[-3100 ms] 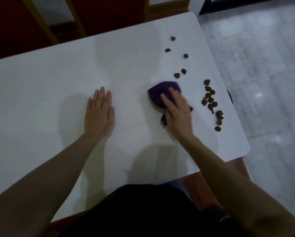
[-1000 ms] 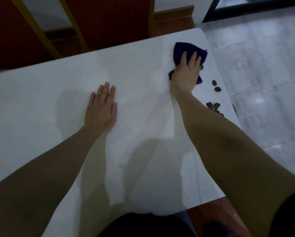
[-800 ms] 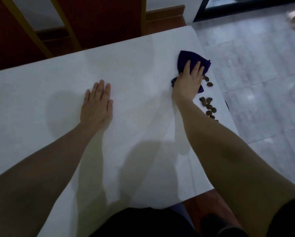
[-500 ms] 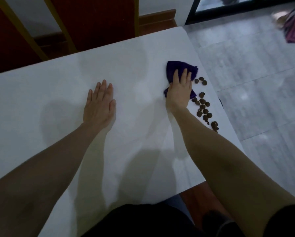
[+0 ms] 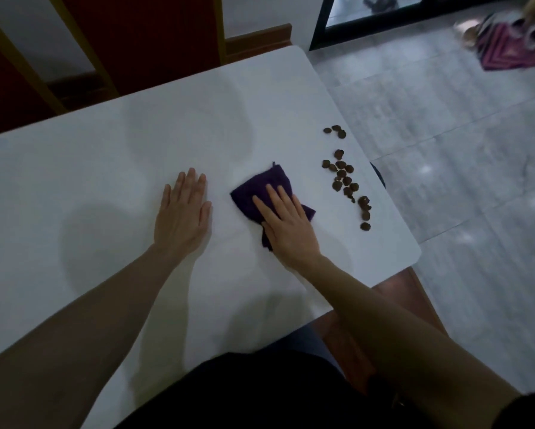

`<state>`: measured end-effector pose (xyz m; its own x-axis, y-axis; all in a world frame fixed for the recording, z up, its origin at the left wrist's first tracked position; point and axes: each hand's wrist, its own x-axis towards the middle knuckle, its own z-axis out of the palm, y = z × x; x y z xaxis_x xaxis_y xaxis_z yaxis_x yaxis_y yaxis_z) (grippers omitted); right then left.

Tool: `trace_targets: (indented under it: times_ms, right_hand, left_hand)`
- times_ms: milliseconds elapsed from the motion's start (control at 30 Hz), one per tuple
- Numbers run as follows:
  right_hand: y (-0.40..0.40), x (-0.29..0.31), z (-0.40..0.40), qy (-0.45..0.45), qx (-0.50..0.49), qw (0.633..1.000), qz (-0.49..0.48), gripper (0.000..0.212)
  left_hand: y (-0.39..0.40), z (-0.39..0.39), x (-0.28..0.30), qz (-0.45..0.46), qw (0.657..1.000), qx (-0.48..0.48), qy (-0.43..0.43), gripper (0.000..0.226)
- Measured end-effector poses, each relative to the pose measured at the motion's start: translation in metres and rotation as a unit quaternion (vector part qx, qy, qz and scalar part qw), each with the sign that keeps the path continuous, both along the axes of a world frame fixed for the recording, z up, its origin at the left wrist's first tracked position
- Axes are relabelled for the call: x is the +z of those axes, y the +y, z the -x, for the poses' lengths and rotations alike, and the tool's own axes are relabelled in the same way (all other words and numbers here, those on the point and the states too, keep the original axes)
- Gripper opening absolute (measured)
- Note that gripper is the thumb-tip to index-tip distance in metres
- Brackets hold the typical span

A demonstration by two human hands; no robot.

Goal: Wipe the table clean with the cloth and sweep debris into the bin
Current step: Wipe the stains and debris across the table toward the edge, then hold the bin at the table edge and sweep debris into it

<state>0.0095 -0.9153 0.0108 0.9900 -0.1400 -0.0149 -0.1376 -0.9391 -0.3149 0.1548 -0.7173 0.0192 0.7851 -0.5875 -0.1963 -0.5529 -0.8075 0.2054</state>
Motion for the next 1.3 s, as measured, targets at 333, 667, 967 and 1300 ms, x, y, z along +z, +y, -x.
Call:
trace_targets:
  times_ms: [333,667,967,1300]
  right_hand:
    - [-0.043,0.001,0.041,0.046,-0.027,0.998,0.012,0.053]
    - [-0.165,0.027,0.034,-0.035,-0.006,0.995,-0.090,0.058]
    - [-0.390,0.008,0.059,-0.004,-0.079,0.996,-0.046,0.062]
    - [-0.523,-0.107,0.069,0.098,-0.153,0.982,-0.044,0.065]
  left_hand:
    - [-0.021,0.047,-0.004,-0.005,1.000,0.002,0.024,0.070]
    - [-0.111,0.060,0.015,0.052,0.995,0.066,-0.044,0.065]
    - [-0.323,0.094,0.015,0.104,0.994,0.035,-0.014,0.068]
    - [-0.493,0.095,-0.084,0.079,0.995,0.020,0.056,0.061]
